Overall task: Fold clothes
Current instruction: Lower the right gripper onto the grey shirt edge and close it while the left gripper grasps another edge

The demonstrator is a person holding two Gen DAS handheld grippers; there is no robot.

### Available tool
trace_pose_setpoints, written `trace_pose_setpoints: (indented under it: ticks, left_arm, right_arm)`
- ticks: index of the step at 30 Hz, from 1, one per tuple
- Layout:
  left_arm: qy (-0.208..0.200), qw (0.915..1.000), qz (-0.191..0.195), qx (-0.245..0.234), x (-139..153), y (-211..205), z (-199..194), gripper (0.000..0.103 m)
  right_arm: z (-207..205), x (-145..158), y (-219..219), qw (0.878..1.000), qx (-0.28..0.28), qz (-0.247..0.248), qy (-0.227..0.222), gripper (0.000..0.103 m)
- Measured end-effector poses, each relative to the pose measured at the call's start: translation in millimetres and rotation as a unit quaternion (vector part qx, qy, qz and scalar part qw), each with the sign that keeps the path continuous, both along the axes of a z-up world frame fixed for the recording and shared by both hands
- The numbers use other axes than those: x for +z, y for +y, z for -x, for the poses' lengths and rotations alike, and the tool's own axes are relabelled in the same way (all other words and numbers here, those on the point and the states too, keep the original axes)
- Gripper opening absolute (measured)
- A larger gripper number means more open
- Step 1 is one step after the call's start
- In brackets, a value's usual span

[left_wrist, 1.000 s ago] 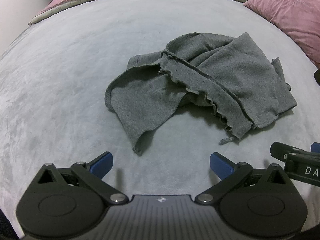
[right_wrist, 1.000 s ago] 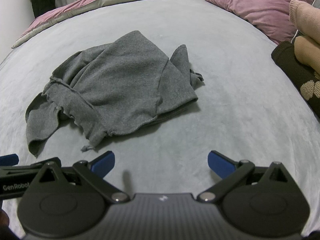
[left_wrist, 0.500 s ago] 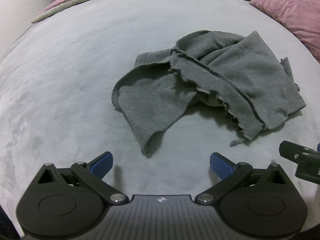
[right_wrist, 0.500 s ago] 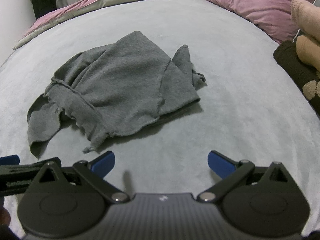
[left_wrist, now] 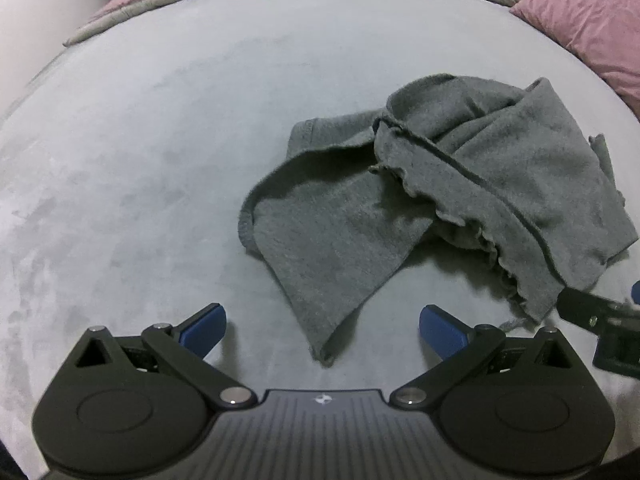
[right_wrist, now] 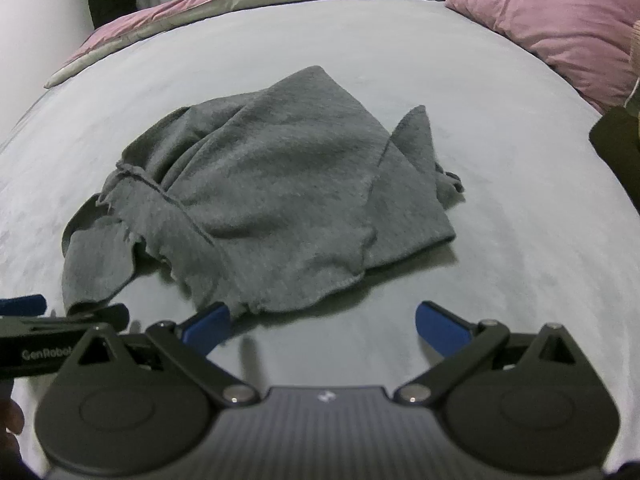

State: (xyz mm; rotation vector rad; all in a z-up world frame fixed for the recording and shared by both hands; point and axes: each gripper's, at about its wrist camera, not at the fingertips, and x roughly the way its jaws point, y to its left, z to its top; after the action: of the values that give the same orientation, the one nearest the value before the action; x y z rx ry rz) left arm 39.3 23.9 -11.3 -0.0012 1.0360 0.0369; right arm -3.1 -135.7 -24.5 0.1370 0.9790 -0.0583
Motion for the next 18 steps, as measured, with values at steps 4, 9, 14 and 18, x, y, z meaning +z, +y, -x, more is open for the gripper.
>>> trace_pose_setpoints:
  ticks: [4, 9, 14, 18]
  left_arm:
    - [-0.022, 0.9997, 0.004, -0.001, 15.0, 11.4, -7.2, 0.102]
    - [-0.012, 0.9993, 0.035, -0.009, 23.1, 22.0, -24.8, 0.090]
    - [-0.011, 0.9955, 0.094, -0.004, 29.6, 35.4, -38.5, 0.087]
    - [-0.008, 0.9882, 0.153, 0.005, 31.3, 46.8, -44.3, 0.078]
  right_arm:
    - [1.8, 3.7, 1.4, 1.000, 0.017, 0.000, -0.014, 0.103]
    - [5.5, 5.7, 11.9, 0.997, 0.066, -0.015, -0.023, 0.088]
    - [8.6, 5.0, 29.9, 0.993, 0.117, -0.002, -0.032, 0.077]
    - [10.7, 2.3, 40.9, 0.989, 0.144, 0.002, -0.034, 0.070]
